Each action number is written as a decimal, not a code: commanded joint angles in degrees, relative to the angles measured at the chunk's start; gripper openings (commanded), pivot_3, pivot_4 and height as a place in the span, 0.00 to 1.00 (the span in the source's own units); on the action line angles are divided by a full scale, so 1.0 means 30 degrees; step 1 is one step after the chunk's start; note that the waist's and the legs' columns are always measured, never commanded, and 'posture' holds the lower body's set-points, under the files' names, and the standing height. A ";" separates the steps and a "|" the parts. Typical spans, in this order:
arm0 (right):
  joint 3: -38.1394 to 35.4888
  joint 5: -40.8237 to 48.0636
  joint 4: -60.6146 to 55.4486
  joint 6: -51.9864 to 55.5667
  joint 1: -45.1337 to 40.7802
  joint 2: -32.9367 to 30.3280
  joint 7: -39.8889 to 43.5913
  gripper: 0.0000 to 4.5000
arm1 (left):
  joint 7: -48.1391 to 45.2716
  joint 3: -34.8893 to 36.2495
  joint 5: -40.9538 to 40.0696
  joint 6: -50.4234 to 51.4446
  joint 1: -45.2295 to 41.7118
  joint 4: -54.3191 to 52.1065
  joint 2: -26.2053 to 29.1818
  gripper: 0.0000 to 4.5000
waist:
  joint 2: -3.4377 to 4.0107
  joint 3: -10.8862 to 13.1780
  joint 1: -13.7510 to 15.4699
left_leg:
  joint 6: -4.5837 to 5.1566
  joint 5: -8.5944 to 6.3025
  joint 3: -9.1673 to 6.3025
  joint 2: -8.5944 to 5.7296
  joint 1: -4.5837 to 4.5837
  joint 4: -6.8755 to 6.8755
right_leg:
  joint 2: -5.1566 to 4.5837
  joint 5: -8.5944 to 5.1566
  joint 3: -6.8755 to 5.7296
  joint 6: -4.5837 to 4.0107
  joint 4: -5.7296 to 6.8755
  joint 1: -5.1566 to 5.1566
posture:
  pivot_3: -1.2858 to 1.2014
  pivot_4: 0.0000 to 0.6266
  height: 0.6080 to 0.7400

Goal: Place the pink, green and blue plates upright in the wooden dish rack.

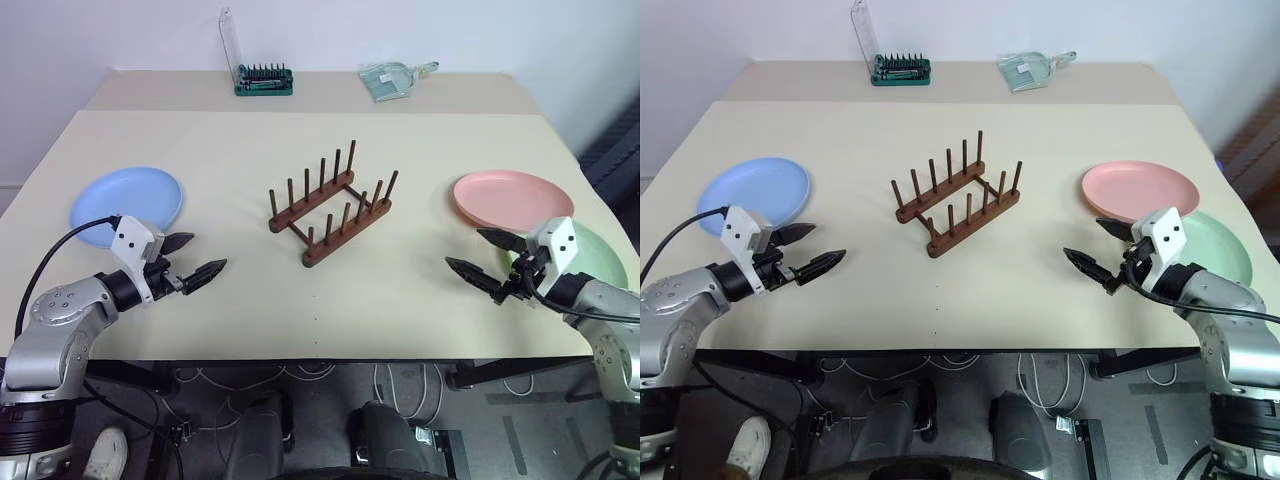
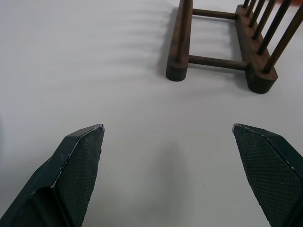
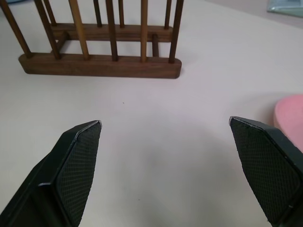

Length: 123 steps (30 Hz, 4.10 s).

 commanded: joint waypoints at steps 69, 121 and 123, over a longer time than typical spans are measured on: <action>0.1736 0.0540 -0.6118 0.3419 0.1450 -0.0436 -0.2597 1.00 | -0.0395 -0.9443 0.5934 -0.4708 -0.5440 0.5804 -0.7538 0.17 | 0.0070 -0.0062 0.0181 | 0.0056 -0.0037 0.0000 -0.0024 0.0094 0.0001 | -0.0019 -0.0005 -0.0004 0.0011 -0.0096 0.0141 | 0.52 0.24 0.94; 0.5896 -0.5261 -0.0948 0.1498 0.0238 0.0140 -0.4048 0.02 | -0.2254 -1.0409 0.7740 -0.4086 -0.6226 0.4842 -0.6211 0.01 | 0.0055 -0.0060 -0.0010 | 0.0063 -0.0036 -0.0005 -0.0013 0.0094 0.0022 | 0.0018 -0.0002 -0.0010 0.0015 -0.0098 0.0135 | 0.52 0.24 0.94; 0.6126 -0.5527 -0.0462 0.1234 -0.0239 0.0427 -0.4128 0.02 | -0.1835 -1.0208 0.7624 -0.3592 -0.6296 0.4285 -0.6295 0.01 | 0.0056 -0.0061 -0.0025 | 0.0062 -0.0038 -0.0006 -0.0011 0.0121 0.0013 | 0.0011 -0.0002 -0.0008 0.0014 -0.0099 0.0158 | 0.52 0.24 0.94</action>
